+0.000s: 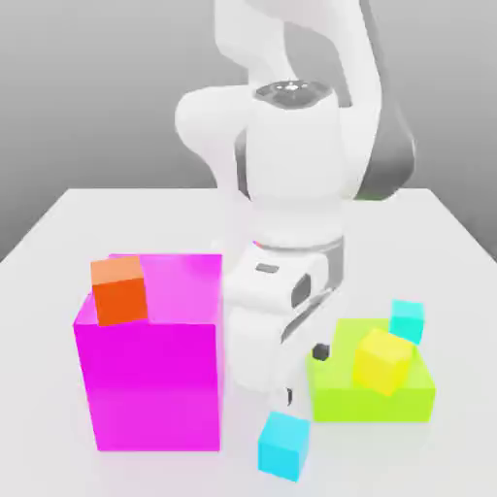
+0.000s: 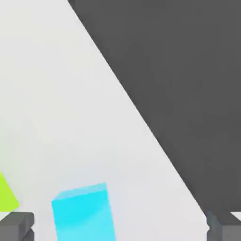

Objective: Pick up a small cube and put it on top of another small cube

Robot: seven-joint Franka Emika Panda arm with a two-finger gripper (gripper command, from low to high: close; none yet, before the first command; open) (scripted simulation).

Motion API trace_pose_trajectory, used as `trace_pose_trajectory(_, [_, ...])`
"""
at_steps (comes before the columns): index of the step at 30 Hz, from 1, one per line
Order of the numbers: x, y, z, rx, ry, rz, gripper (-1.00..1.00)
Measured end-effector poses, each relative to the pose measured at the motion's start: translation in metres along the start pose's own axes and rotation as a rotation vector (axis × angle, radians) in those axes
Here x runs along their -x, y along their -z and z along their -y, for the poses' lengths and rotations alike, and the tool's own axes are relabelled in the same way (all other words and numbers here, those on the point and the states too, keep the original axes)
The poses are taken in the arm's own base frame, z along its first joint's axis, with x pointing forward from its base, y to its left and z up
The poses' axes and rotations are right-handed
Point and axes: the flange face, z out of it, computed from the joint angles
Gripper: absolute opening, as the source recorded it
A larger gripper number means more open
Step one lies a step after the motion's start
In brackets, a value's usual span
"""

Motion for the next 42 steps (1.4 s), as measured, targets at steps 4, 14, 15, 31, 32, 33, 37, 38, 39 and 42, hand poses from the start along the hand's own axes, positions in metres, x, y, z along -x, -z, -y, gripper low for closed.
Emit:
trace_pose_trajectory(4, [0.011,-0.052,0.0,0.013,0.07,0.045,0.0])
trace_pose_trajectory(14, [0.015,-0.089,0.001,0.011,0.073,0.051,-1.0])
trace_pose_trajectory(15, [0.014,-0.081,0.0,0.011,0.074,0.051,-1.0])
trace_pose_trajectory(31, [0.047,0.059,0.171,0.016,0.533,0.068,-1.0])
trace_pose_trajectory(32, [0.057,0.066,0.186,0.015,0.55,0.065,-1.0])
trace_pose_trajectory(33, [0.067,0.072,0.201,0.014,0.568,0.062,-1.0])
trace_pose_trajectory(37, [0.104,0.079,0.243,0.0,0.603,0.054,-1.0])
trace_pose_trajectory(38, [0.106,0.071,0.245,-0.002,0.603,0.054,-1.0])
trace_pose_trajectory(39, [0.107,0.061,0.246,-0.003,0.603,0.054,-1.0])
trace_pose_trajectory(42, [0.111,0.028,0.247,-0.003,0.603,0.053,1.0])
